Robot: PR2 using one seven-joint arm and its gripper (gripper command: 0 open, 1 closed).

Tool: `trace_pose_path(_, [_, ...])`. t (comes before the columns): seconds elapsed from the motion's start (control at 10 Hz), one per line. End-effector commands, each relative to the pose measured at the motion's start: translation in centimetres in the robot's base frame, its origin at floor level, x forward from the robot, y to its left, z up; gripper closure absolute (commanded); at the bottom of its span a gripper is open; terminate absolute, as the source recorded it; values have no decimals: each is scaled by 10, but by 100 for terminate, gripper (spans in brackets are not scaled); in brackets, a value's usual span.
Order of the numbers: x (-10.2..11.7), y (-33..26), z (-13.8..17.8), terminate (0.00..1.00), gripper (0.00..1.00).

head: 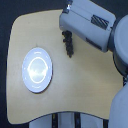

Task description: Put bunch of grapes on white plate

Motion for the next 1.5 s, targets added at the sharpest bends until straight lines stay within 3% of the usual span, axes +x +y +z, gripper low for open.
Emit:
trace_pose_path(0.0, [-24, -2, 70, 0, 100])
trace_pose_path(0.6, [-49, 19, 117, 0, 100])
trace_pose_path(0.9, [-65, 32, 119, 0, 100])
trace_pose_path(1.4, [-114, 119, 113, 0, 100])
